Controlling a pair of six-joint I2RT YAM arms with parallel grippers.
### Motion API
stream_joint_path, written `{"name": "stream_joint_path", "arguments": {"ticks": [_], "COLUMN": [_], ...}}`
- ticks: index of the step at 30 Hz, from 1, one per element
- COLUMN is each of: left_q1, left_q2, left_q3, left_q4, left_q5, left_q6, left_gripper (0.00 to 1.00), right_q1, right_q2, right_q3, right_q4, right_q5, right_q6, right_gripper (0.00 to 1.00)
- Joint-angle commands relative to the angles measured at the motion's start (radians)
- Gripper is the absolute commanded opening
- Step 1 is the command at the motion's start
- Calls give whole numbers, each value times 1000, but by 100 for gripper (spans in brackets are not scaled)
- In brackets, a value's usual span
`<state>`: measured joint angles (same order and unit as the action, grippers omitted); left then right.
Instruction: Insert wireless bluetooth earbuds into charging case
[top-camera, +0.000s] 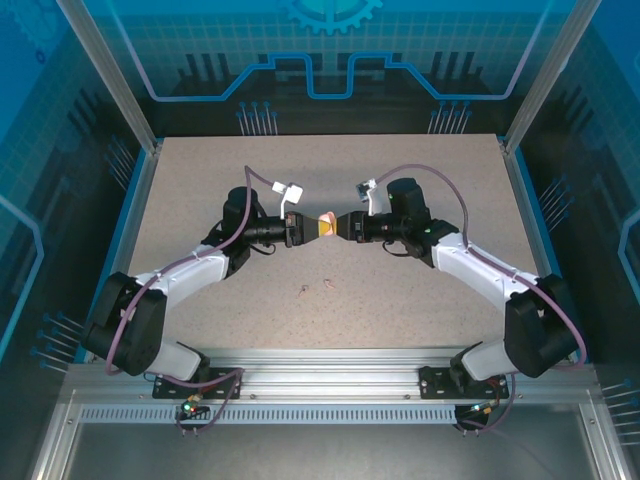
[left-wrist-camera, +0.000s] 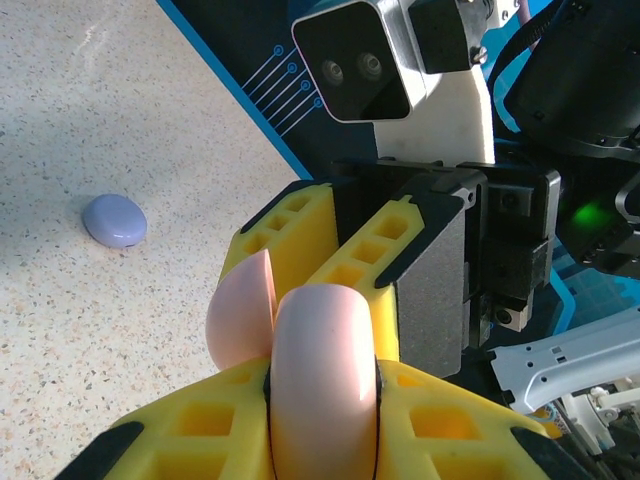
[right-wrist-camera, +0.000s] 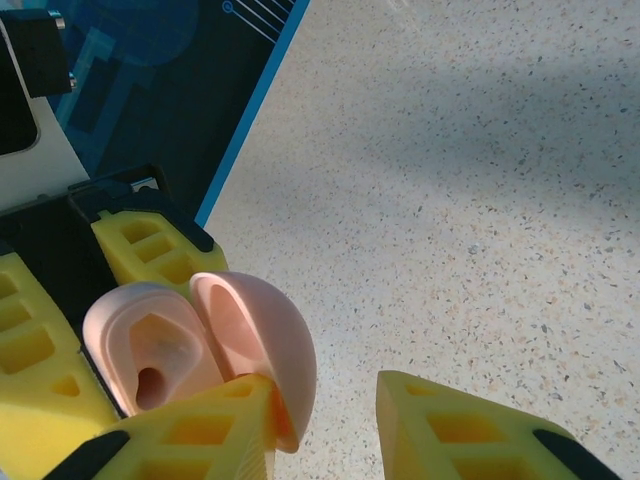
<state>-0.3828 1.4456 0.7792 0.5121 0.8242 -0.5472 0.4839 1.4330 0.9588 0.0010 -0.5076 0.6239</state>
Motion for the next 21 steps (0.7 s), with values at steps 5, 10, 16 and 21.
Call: {"name": "stream_joint_path", "arguments": {"ticks": [5,10,16,21], "left_q1": [-18,-19,-21,-22], "left_q2": [8,11,19,6], "left_q3": [40,42,43,48], "left_q4": [20,21,7,-44], "left_q5": [34,32,7,-56], "left_q6": [16,15,16,47], "left_gripper": [0,0,17,63], "right_q1": [6,8,6,7], "right_q2": [21,24,12,6], "right_q3": [44,41,58,114], "right_q4": [5,15,-19,-152], "right_q5": [-29,-55,-29,67], "right_q6": [-16,-19,-28,-80], "right_gripper": [22,2,0,0]}}
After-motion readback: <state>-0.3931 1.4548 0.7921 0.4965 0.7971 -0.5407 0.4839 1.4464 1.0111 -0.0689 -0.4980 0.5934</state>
